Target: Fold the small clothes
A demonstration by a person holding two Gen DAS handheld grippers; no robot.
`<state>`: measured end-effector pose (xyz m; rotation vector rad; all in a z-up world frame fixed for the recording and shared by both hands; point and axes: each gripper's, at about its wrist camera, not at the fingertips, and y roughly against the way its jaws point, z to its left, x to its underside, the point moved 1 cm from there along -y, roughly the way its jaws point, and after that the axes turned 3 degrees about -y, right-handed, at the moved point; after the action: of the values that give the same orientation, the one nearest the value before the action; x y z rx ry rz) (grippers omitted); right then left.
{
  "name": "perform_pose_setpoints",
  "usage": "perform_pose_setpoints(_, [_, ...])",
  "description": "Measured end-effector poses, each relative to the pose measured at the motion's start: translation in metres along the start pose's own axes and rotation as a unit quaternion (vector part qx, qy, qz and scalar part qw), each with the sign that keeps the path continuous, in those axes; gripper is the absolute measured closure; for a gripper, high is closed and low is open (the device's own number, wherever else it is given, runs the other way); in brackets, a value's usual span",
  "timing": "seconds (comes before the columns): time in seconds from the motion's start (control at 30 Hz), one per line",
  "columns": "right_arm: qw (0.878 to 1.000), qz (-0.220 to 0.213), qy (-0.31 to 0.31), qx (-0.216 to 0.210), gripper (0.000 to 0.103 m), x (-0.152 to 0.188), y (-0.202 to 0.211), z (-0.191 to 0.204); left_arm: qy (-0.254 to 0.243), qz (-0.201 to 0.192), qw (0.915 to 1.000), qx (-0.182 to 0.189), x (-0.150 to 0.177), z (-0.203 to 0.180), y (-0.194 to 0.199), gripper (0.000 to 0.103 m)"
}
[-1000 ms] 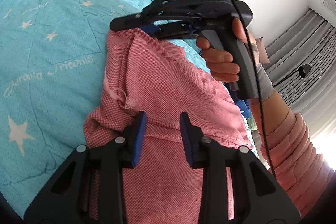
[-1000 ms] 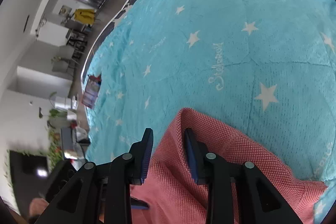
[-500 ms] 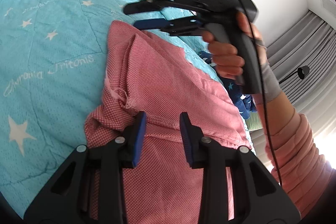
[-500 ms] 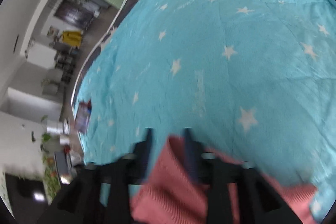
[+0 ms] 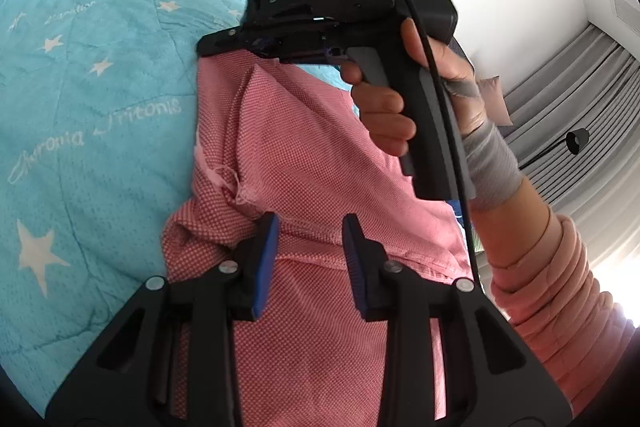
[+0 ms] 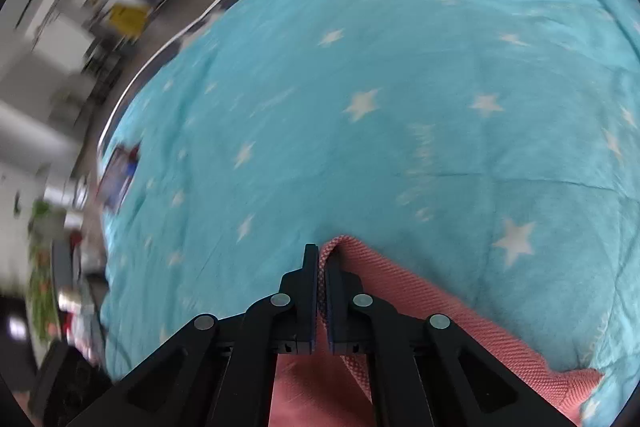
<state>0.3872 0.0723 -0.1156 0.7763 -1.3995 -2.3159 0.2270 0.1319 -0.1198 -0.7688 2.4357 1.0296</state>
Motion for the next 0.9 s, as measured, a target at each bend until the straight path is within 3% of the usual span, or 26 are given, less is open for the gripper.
perform_pose_setpoints(0.1, [0.999,-0.017,-0.029,-0.022,0.100,0.004,0.009,-0.013,-0.001,0.000,1.0000,0.000,0.001,0.000,0.000,0.068])
perform_pose_setpoints(0.2, [0.997,-0.054,-0.050,0.019,0.087,0.011,0.039,-0.020,0.002,0.000,1.0000,0.004,0.001,0.002,0.002,0.068])
perform_pose_setpoints(0.3, [0.988,-0.106,-0.107,0.039,0.085,0.037,0.094,-0.042,0.008,-0.002,0.9999,0.007,0.002,0.005,0.006,0.068])
perform_pose_setpoints(0.4, [0.981,-0.135,-0.136,0.043,0.085,0.093,0.144,-0.063,0.006,-0.015,0.9998,-0.008,0.003,0.005,0.015,0.068])
perform_pose_setpoints(0.47, [0.973,-0.153,-0.164,0.057,0.085,0.150,0.174,-0.079,-0.010,-0.057,0.9981,-0.021,0.005,-0.002,0.034,0.067])
perform_pose_setpoints(0.5, [0.968,-0.164,-0.177,0.063,0.085,0.176,0.185,-0.085,-0.023,-0.089,0.9957,-0.012,0.005,-0.009,0.049,0.066])
perform_pose_setpoints(0.57, [0.954,-0.195,-0.220,0.060,0.084,0.241,0.202,-0.103,-0.035,-0.107,0.9935,0.019,0.001,-0.024,0.061,0.059])
perform_pose_setpoints(0.6, [0.947,-0.209,-0.240,0.049,0.084,0.263,0.206,-0.111,-0.044,-0.094,0.9936,0.044,-0.004,-0.033,0.058,0.050])
perform_pose_setpoints(0.67, [0.930,-0.219,-0.294,0.040,0.084,0.307,0.201,-0.135,-0.054,-0.046,0.9959,0.056,-0.013,-0.045,0.037,0.045])
perform_pose_setpoints(0.7, [0.925,-0.212,-0.313,0.047,0.085,0.317,0.198,-0.147,-0.051,-0.018,0.9977,0.040,-0.016,-0.045,0.019,0.045])
perform_pose_setpoints(0.73, [0.920,-0.210,-0.328,0.049,0.098,0.327,0.190,-0.160,-0.053,0.005,0.9985,0.009,-0.018,-0.041,0.001,0.045])
perform_pose_setpoints(0.77, [0.917,-0.218,-0.332,0.043,0.103,0.332,0.189,-0.168,-0.056,0.020,0.9976,-0.035,-0.017,-0.034,-0.012,0.048])
perform_pose_setpoints(0.8, [0.913,-0.228,-0.336,0.030,0.103,0.336,0.189,-0.174,-0.059,0.032,0.9943,-0.082,-0.015,-0.023,-0.025,0.076])
perform_pose_setpoints(0.83, [0.905,-0.241,-0.350,0.009,0.103,0.341,0.190,-0.180,-0.061,0.023,0.9937,-0.091,-0.013,-0.018,-0.023,0.083])
perform_pose_setpoints(0.9, [0.899,-0.247,-0.361,0.006,0.103,0.344,0.194,-0.181,-0.028,0.026,0.9968,-0.069,-0.017,-0.011,-0.010,0.082])
